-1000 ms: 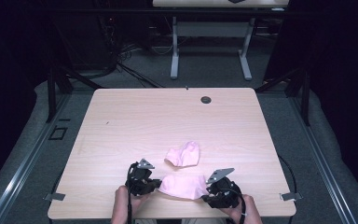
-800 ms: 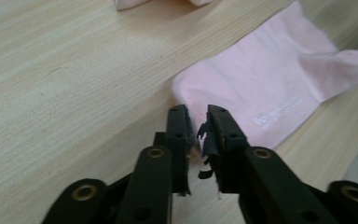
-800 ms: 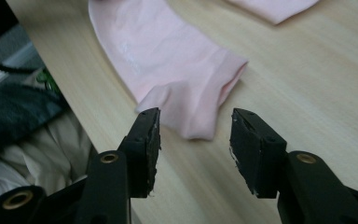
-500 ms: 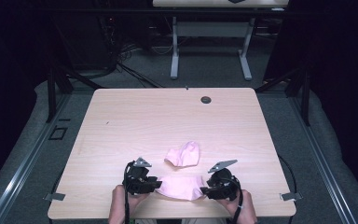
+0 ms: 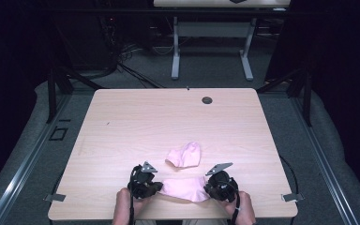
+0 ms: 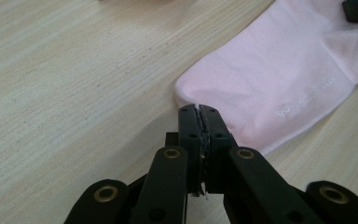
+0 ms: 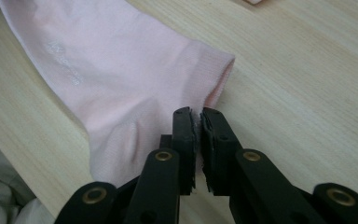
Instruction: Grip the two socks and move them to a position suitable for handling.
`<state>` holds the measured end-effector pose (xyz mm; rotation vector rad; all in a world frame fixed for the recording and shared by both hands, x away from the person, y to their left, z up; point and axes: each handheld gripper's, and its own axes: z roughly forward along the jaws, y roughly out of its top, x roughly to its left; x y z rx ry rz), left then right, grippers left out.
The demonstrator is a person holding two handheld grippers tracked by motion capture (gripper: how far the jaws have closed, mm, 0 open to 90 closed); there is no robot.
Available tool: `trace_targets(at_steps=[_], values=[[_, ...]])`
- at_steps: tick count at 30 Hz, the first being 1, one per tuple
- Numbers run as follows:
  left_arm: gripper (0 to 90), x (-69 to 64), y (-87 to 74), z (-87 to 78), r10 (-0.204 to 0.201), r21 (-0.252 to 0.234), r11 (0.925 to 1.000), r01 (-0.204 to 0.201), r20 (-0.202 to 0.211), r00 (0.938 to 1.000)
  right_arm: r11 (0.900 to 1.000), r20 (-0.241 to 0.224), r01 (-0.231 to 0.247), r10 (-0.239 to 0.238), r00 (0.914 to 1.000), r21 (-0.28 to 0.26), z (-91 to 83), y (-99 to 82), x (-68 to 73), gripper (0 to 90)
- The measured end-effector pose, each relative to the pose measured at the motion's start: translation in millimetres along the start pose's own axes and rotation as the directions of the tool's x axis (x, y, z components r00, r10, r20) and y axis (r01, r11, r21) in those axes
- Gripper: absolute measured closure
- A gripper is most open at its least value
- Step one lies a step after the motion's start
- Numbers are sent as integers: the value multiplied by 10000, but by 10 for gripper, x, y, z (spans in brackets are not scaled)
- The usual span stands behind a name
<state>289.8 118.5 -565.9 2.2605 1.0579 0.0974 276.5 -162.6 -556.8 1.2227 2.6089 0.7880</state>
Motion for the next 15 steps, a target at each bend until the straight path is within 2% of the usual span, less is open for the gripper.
trace_targets(at_steps=[5, 9, 11, 12, 13, 14, 15], values=[[886, 1, -8, -5, -48, -16, 10000, 48, 38, 10000, 9994, 183, 295, -298, 9994, 178, -31, -1, -33, 841], [885, -8, -12, 1, -62, -48, 10000, 63, 93, 9999, 9992, 194, 332, -337, 9992, 220, -40, 0, -42, 838], [869, -8, -10, -5, -74, -22, 10000, 75, 52, 10000, 9994, 154, 249, -252, 9996, 220, -48, 0, -46, 798], [804, -8, -10, -5, -74, -22, 10000, 75, 52, 10000, 9994, 154, 249, -252, 9996, 220, -48, 0, -46, 798], [705, 8, -9, -22, -216, -25, 9998, 217, 32, 9998, 9998, -127, 179, -179, 9998, -52, -67, -9, -61, 684], [620, 8, -9, -22, -216, -25, 9998, 217, 32, 9998, 9998, -127, 179, -179, 9998, -52, -67, -9, -61, 684], [458, 32, -6, -78, -484, -315, 9983, 481, -86, 9988, 9996, -344, 21, -31, 9994, -289, -108, -21, -87, 590]])
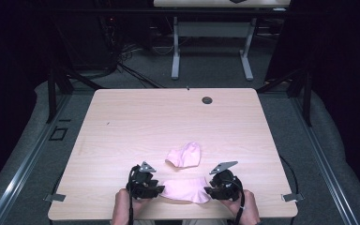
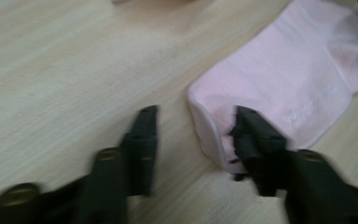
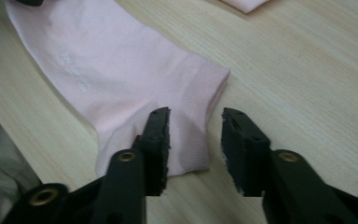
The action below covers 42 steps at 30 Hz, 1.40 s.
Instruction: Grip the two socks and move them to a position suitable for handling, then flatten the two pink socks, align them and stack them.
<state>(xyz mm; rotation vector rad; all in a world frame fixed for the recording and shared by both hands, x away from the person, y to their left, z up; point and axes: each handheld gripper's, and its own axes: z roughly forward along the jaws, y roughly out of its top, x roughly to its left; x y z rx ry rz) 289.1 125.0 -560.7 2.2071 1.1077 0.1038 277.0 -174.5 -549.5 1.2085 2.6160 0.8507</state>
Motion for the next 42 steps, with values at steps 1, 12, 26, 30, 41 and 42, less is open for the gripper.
trace_targets(at_steps=[1, 12, 26, 30, 41, 42], values=[[410, 8, 9, -31, -36, -107, 9999, 36, -43, 10000, 10000, -66, -45, 45, 10000, -48, -15, -4, -14, 562], [170, 59, 299, -168, 411, -457, 9980, -427, -359, 9985, 9871, 415, -870, 933, 9948, -1346, -211, -149, -272, 144], [150, 85, 917, 31, 976, -403, 9943, -988, -315, 9947, 9462, 1419, -2000, 2411, 9601, -2543, -134, -524, -808, 34], [197, 102, 1213, 223, 1134, -36, 9935, -1134, -35, 9935, 9367, 1566, -1950, 2477, 9561, -2908, -108, -587, -864, 38], [404, 199, 1610, 777, 558, 1249, 9902, -621, 534, 9970, 9289, 1646, -1668, 2308, 9590, -3306, -92, -636, -851, 107], [418, 194, 1616, 817, 530, 1327, 9894, -588, 470, 9975, 9317, 1714, -1621, 2266, 9588, -3251, -104, -638, -848, 120]])
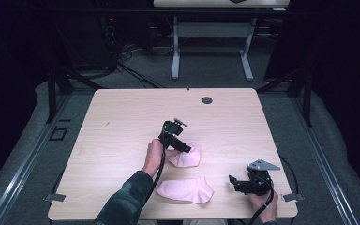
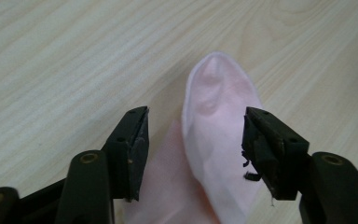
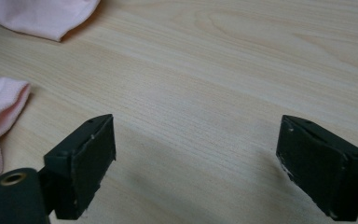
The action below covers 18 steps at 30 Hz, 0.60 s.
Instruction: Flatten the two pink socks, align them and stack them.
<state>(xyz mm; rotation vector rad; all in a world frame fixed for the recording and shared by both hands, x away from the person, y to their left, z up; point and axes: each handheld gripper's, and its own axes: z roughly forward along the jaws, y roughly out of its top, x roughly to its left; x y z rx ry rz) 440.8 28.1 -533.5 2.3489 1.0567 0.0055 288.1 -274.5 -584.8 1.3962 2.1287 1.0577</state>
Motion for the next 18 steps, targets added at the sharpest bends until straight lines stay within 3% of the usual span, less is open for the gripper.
trace_targets(at_steps=[3, 4, 6, 8, 13, 16, 18], values=[[565, -23, 15, 54, 67, 175, 9998, -64, -166, 9998, 10000, -4, 7, -7, 10000, -49, 0, -4, 4, 144], [565, -33, 19, 78, 93, 229, 9997, -89, -172, 9998, 10000, -4, 7, -7, 10000, -49, 0, -4, 4, 144], [864, -47, 16, 108, 211, 212, 9995, -216, 206, 9996, 10000, 37, -17, 17, 10000, 18, 2, -1, 1, 149], [887, -74, 17, 110, 319, 172, 9993, -327, 452, 9985, 10000, 69, -8, 8, 10000, 92, 4, -1, 3, 150], [892, -179, 47, 10, 697, -222, 9974, -688, 469, 9965, 9997, -90, -66, 68, 9999, 231, 20, 9, -2, 155], [893, -270, 103, -160, 1062, -697, 9922, -1032, 412, 9935, 9991, -290, -171, 183, 9994, 400, 29, 23, -25, 160], [893, -357, 154, -333, 1338, -1194, 9845, -1287, 352, 9904, 9974, -571, -509, 538, 9969, 508, 17, 47, -15, 165]])
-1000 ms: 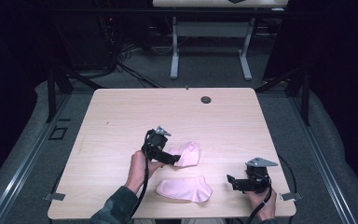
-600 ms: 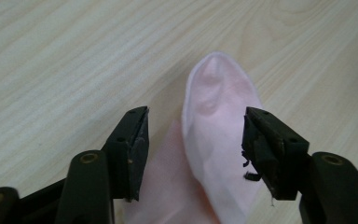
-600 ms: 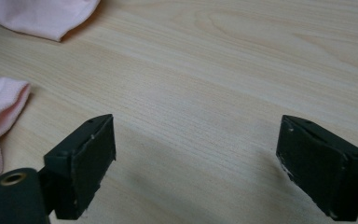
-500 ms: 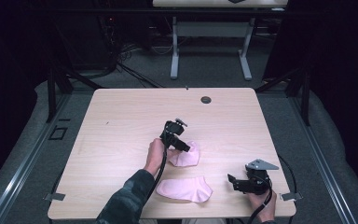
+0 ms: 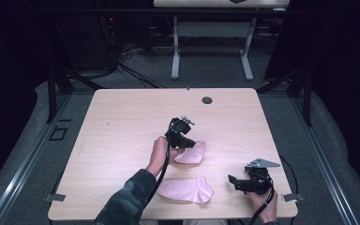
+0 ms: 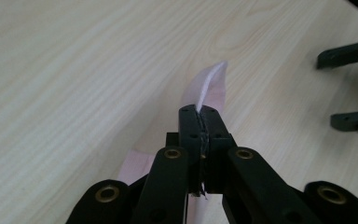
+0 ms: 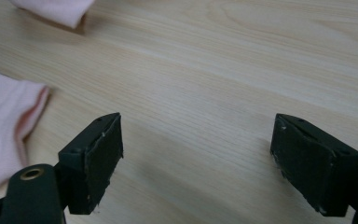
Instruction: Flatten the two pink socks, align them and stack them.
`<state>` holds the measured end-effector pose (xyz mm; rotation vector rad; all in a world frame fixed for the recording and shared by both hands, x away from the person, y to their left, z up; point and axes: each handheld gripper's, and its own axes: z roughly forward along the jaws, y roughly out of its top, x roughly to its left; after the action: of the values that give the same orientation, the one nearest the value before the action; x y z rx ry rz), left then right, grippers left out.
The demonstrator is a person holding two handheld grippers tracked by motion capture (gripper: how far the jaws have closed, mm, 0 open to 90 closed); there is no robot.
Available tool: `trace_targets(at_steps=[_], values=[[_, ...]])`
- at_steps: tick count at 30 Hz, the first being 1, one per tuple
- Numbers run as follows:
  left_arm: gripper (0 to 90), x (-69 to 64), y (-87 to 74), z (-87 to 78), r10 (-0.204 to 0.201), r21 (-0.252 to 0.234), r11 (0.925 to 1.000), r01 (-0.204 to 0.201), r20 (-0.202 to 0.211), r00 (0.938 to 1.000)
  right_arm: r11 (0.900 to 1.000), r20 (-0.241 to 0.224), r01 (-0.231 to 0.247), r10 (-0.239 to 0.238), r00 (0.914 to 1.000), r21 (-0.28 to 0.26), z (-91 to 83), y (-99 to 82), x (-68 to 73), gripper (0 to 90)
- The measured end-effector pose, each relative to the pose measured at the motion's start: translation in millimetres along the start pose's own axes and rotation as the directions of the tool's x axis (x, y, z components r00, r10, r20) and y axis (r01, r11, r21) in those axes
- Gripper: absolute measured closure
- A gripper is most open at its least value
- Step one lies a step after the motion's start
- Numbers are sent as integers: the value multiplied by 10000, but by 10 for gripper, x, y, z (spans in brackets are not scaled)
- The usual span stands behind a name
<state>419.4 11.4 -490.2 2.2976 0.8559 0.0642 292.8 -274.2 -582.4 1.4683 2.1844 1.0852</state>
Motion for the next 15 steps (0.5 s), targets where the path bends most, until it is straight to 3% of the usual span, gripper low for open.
trace_targets(at_steps=[1, 2, 6, 9, 11, 12, 13, 14, 15], values=[[892, 0, 0, 0, 0, 0, 10000, 0, 0, 10000, 10000, 0, 0, 0, 10000, 0, 0, 0, 0, 165], [893, -57, 55, -114, 136, -392, 9991, -140, -112, 9998, 10000, -434, -57, 53, 9990, -77, -13, 57, 71, 167], [893, -138, 128, -270, 378, -823, 9959, -375, 23, 9993, 9997, -695, 215, -224, 9973, -145, -39, 186, 222, 171], [893, -241, 188, -431, 642, -1305, 9895, -620, 123, 9979, 9972, -1125, 602, -649, 9915, -445, -34, 408, 396, 197], [893, -270, 200, -479, 680, -1482, 9869, -635, 256, 9974, 9966, -1233, 607, -671, 9901, -552, -19, 441, 417, 204], [893, -310, 210, -535, 789, -1671, 9833, -721, 348, 9963, 9959, -1548, 633, -727, 9853, -644, 18, 537, 461, 224], [893, -310, 210, -535, 789, -1671, 9833, -721, 348, 9963, 9959, -1548, 633, -727, 9853, -644, 18, 537, 461, 224], [892, -328, 211, -568, 908, -1767, 9807, -839, 311, 9954, 9951, -1922, 618, -757, 9784, -775, 50, 603, 472, 262], [892, -337, 199, -602, 875, -1962, 9777, -748, 569, 9945, 9951, -2080, 567, -726, 9754, -815, 80, 629, 480, 281]])
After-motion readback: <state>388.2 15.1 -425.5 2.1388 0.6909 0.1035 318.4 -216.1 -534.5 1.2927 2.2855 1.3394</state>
